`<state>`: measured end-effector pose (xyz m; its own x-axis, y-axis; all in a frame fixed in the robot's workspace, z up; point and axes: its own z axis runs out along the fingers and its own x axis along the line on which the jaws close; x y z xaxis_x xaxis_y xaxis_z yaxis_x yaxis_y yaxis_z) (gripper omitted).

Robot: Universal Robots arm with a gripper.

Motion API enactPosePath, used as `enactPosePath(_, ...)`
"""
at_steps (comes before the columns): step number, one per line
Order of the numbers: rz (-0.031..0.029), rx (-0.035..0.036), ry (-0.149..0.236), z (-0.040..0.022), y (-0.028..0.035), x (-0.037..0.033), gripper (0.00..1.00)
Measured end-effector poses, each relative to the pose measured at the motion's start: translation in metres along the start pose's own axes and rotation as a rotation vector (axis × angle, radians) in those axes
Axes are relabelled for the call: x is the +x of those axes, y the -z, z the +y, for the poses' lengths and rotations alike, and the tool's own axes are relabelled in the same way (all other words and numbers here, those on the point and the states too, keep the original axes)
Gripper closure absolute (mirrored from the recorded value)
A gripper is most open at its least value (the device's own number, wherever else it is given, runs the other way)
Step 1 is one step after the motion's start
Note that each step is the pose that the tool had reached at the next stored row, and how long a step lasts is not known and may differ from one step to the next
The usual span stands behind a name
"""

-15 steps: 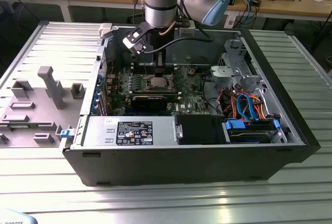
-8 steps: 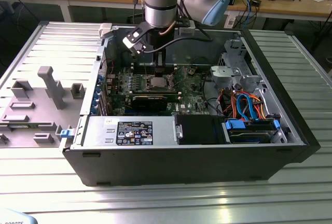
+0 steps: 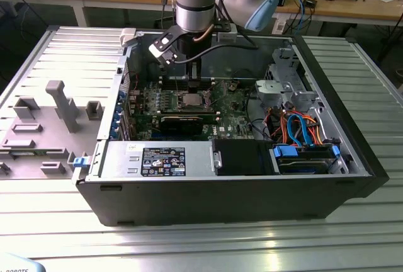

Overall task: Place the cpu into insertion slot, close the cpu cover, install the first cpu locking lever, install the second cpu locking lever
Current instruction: 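Close the cpu cover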

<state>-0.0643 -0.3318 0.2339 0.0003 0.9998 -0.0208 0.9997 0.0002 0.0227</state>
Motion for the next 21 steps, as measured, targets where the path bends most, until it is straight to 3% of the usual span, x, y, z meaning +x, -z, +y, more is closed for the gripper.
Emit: enactPosePath(21, 0.0001, -0.0001, 0.000, 0.0001, 0.0048, -0.0001, 0.89)
